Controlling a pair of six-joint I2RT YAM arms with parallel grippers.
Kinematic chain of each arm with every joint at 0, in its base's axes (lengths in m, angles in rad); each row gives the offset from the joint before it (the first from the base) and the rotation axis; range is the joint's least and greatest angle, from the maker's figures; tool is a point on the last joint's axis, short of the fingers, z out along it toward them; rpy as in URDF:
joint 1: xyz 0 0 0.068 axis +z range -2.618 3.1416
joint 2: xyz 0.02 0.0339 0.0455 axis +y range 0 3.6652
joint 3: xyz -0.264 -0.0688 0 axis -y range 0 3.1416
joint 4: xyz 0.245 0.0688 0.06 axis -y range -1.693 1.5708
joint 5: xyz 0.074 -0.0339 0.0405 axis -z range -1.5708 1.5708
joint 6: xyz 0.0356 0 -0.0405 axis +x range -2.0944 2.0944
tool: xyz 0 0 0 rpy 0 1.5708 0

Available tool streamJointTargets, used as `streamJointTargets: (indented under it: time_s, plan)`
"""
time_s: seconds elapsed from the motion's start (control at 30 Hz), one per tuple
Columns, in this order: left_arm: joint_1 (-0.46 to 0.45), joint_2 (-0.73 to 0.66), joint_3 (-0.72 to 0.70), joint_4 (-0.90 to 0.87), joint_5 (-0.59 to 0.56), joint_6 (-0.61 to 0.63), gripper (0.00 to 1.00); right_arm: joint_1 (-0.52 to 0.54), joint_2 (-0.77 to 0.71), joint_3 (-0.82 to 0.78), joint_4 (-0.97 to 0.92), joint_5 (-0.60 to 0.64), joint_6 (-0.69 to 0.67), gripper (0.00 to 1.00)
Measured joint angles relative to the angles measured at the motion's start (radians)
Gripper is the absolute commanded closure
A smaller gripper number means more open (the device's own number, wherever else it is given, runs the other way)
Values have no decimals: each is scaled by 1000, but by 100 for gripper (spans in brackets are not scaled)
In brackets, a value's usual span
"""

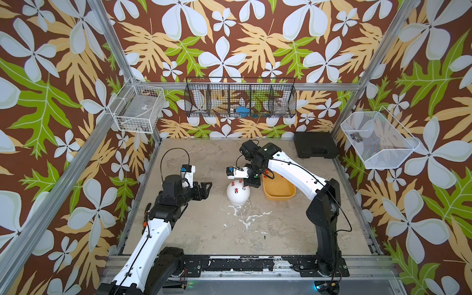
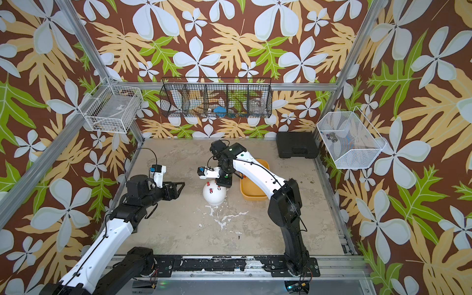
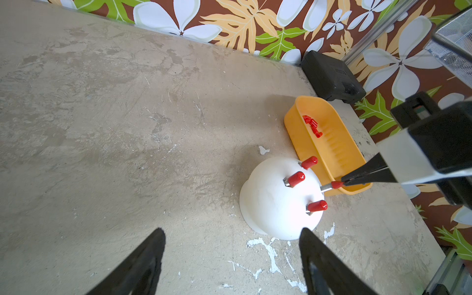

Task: Cover the protruding screws with screw protection sleeves
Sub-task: Attach the screw protection sleeve to the screw.

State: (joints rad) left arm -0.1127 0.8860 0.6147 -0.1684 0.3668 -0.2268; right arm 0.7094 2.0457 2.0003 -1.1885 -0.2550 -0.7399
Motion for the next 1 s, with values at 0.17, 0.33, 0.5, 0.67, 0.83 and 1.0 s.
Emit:
streamJointTargets:
  time_s: [0.17, 0.33, 0.5, 0.67, 0.83, 1.0]
  plan:
    - [0, 0, 0, 0, 0, 0, 17, 3, 0, -3, 5, -1, 0, 100]
    - [0, 0, 0, 0, 0, 0, 17, 4, 2, -6, 10, 3, 0, 100]
    - [0, 0, 0, 0, -3, 0, 17, 5, 11, -6, 14, 18, 3, 100]
    - [1, 0, 0, 0, -3, 0, 17, 6, 17, -5, 18, 20, 4, 100]
    - [1, -1, 0, 0, -3, 0, 17, 10, 24, -2, 26, 29, 8, 79]
    - [1, -1, 0, 0, -3, 0, 17, 15, 25, -3, 37, 30, 23, 63]
